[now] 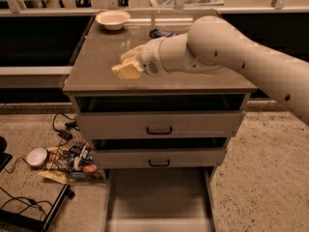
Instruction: Pick orange from bottom drawer and place on counter
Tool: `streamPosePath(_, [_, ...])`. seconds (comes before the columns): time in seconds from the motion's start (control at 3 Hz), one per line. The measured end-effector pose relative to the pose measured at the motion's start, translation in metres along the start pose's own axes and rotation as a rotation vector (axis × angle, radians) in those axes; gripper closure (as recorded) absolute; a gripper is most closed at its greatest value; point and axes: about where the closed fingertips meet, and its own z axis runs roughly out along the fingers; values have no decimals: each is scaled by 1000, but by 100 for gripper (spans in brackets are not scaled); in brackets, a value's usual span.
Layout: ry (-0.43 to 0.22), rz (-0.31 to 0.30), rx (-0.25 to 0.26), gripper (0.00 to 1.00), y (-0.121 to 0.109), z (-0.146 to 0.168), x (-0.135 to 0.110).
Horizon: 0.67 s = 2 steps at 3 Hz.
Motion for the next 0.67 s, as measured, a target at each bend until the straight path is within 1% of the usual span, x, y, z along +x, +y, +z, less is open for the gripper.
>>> streamPosePath(0.33, [1, -2, -1, 100, 0, 0, 0])
streamPosePath(0.67, [-18, 60, 41, 100, -10, 16, -5])
